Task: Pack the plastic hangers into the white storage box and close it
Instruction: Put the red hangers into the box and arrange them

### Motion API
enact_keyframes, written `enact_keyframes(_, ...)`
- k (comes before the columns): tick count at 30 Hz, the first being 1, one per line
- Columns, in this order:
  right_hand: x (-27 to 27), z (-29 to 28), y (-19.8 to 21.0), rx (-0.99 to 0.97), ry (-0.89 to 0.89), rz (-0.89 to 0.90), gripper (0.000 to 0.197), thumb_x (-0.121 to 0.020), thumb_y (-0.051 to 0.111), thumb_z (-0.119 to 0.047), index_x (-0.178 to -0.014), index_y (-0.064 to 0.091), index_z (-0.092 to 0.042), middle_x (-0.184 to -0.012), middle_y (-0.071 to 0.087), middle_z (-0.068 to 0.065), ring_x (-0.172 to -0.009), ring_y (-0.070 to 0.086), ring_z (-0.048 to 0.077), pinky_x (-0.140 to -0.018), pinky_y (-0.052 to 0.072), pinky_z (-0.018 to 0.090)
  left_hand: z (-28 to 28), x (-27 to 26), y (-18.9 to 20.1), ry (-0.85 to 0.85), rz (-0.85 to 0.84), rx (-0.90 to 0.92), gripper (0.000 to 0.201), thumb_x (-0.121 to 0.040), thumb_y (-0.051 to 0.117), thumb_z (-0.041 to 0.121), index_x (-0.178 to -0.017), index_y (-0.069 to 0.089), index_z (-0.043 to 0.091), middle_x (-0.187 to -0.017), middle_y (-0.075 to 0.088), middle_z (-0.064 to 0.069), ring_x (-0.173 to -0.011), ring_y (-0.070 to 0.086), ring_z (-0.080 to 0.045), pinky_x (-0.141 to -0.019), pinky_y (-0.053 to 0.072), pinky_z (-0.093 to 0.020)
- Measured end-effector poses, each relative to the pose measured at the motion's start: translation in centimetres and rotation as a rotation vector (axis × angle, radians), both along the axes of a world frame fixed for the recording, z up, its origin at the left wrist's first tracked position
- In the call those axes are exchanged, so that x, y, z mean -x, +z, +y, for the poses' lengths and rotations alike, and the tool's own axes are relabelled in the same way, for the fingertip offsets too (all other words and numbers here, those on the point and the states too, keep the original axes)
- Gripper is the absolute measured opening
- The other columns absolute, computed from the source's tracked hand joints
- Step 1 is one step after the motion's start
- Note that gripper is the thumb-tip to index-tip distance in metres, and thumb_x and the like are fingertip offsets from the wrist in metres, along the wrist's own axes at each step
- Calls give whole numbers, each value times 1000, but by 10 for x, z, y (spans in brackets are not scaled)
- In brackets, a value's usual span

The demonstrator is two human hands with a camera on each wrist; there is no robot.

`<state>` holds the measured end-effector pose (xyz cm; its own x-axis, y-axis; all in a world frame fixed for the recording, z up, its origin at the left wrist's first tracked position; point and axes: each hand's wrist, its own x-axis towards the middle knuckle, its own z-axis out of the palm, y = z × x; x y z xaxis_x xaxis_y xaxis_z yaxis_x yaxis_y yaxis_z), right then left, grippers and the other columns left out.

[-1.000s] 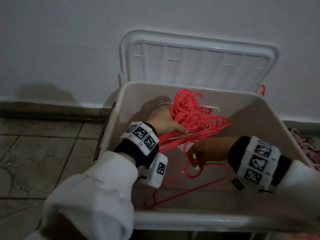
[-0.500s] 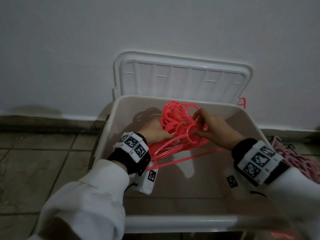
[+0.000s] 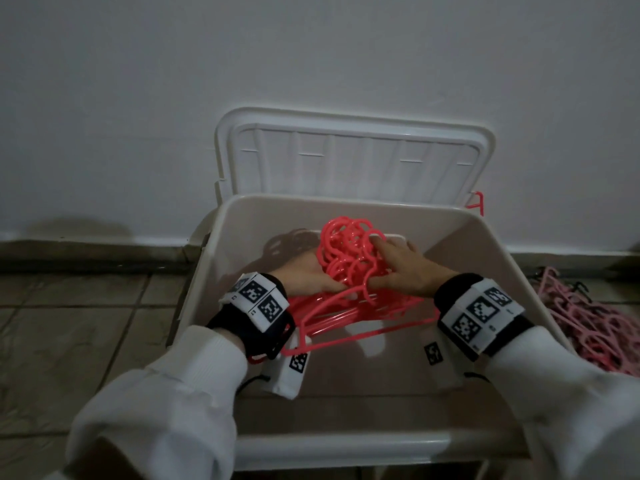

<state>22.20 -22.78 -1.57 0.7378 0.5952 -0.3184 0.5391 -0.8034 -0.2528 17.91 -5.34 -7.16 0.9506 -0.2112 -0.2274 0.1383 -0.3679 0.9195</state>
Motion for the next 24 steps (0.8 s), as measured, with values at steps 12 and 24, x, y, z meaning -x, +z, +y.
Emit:
enact_keyframes(12, -4, -5, -47, -104, -26, 516, 40, -90, 56, -8, -129, 47, -4, -109, 54, 3, -101, 51, 17, -81, 35, 13, 4, 3, -21, -263, 333, -144, 44, -69, 81, 25, -110, 66, 18, -112, 69, -5, -108, 62, -27, -102, 44, -45)
enact_keyframes(24, -36, -33, -106, 184, -95, 301, 40, -85, 59, -37, -118, 58, -15, -119, 61, 9, -109, 57, 25, -95, 46, 32, -34, -40, -63, -348, 344, -238, 53, -70, 80, 34, -118, 61, 25, -116, 66, 3, -109, 60, -17, -103, 43, -39)
